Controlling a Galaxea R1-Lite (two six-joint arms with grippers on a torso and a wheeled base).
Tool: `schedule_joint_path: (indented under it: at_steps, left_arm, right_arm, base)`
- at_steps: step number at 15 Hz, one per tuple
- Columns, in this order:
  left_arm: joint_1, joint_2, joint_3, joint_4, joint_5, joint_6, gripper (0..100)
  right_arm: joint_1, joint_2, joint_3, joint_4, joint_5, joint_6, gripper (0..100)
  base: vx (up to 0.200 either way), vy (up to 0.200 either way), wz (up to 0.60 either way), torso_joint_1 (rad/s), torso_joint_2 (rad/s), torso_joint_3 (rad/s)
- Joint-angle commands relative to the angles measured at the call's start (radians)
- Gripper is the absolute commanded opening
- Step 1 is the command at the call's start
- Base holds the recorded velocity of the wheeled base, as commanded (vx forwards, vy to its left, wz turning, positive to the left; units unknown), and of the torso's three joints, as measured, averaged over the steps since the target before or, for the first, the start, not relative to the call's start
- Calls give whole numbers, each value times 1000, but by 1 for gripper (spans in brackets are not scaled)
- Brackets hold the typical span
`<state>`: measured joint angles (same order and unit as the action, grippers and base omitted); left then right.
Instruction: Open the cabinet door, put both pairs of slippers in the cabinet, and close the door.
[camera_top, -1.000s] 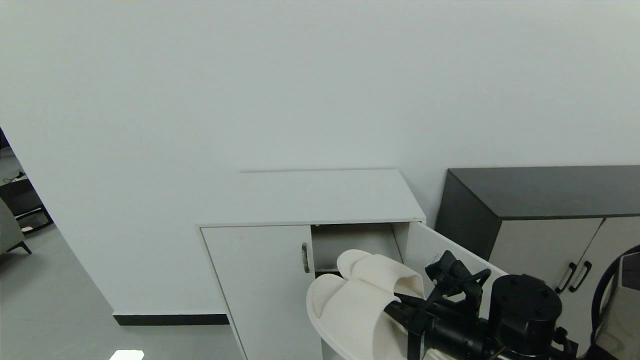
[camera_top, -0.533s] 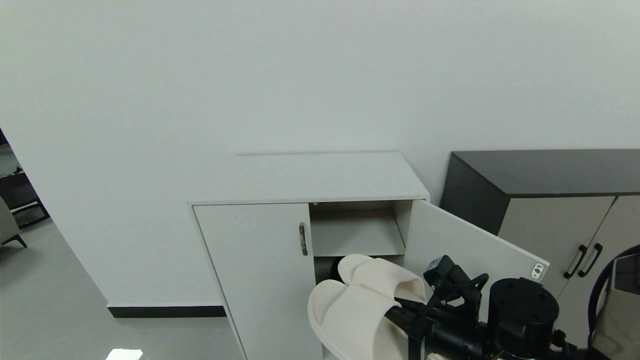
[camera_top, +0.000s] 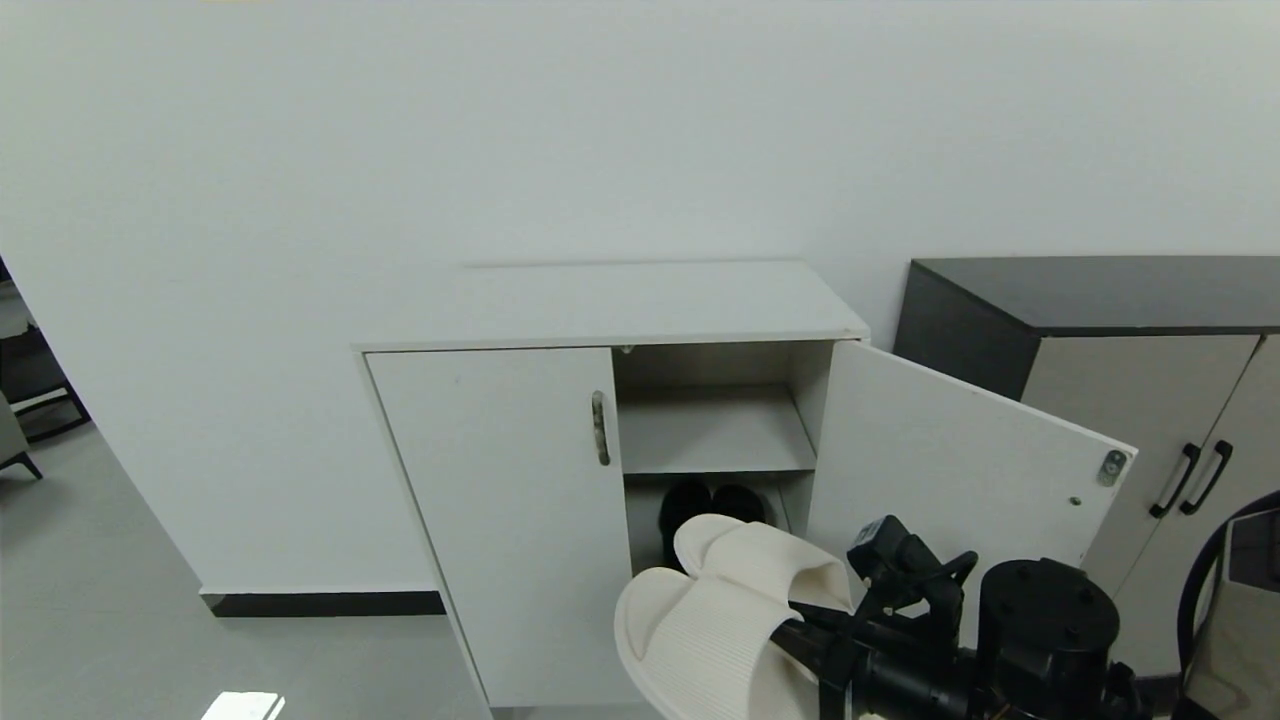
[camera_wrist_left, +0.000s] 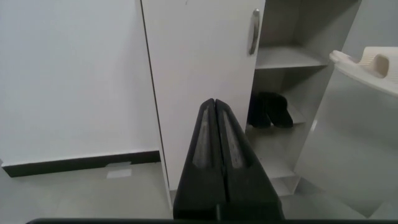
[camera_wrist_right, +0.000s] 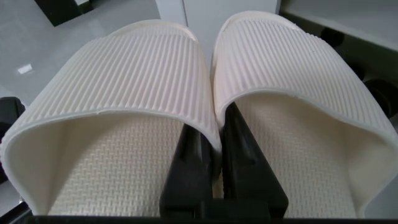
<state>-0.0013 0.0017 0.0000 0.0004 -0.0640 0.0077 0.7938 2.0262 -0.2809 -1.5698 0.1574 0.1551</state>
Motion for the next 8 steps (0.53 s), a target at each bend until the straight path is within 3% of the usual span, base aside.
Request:
schedule_joint_path:
  at_steps: [1,8]
  left_arm:
    - [1,1,0,0,0,0,0]
    - [0,1,0,0,0,0,0]
  right_arm:
    - [1,0,2,-1,1,0,0]
    - [2,0,17,-1,28,-3,0]
  base:
    - [0,0,0,-207,491,295]
    - [0,0,0,-184,472,287]
